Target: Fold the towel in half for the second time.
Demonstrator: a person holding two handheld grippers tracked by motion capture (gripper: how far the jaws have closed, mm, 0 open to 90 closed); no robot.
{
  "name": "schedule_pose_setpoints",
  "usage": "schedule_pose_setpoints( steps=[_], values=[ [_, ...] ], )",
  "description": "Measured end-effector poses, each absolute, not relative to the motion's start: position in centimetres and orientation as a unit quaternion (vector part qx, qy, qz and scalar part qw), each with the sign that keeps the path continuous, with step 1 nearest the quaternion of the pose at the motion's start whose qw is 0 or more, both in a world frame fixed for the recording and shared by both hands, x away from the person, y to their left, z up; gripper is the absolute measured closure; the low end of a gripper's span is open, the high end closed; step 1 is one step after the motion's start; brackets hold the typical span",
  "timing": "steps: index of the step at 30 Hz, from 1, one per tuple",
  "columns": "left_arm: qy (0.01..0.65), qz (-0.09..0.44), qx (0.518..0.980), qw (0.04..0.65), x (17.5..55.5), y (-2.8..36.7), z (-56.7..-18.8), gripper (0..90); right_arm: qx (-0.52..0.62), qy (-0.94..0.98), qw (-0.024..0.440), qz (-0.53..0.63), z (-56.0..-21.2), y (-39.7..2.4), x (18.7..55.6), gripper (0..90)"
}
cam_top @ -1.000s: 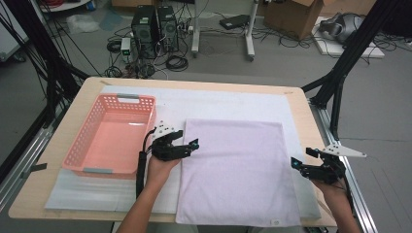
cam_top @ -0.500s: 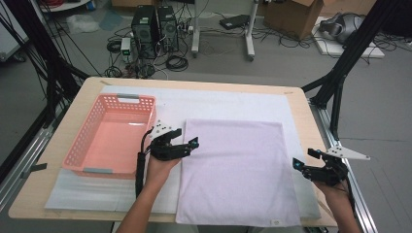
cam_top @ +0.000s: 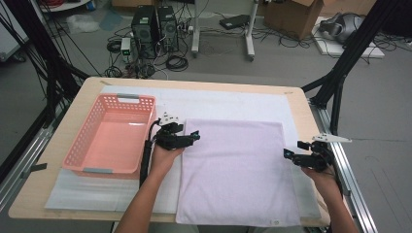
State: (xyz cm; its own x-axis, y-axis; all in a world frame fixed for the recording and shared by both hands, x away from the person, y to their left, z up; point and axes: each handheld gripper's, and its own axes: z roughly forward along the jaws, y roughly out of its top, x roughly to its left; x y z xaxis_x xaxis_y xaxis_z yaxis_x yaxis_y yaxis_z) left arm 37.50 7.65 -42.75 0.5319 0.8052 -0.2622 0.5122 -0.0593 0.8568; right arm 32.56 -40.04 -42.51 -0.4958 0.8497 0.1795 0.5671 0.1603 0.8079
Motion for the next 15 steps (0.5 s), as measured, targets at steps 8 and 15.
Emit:
schedule_pose_setpoints(
  steps=[8,15],
  values=[
    [0.499,0.175,0.705,0.472,39.1,7.8,-44.4,31.1,0.509,0.733,0.164,0.420,-42.8,-39.7,35.9,29.3],
    [0.514,0.180,0.711,0.444,40.3,7.3,-45.0,36.4,0.535,0.733,0.166,0.386,-43.5,-39.3,38.7,37.9]
  ],
)
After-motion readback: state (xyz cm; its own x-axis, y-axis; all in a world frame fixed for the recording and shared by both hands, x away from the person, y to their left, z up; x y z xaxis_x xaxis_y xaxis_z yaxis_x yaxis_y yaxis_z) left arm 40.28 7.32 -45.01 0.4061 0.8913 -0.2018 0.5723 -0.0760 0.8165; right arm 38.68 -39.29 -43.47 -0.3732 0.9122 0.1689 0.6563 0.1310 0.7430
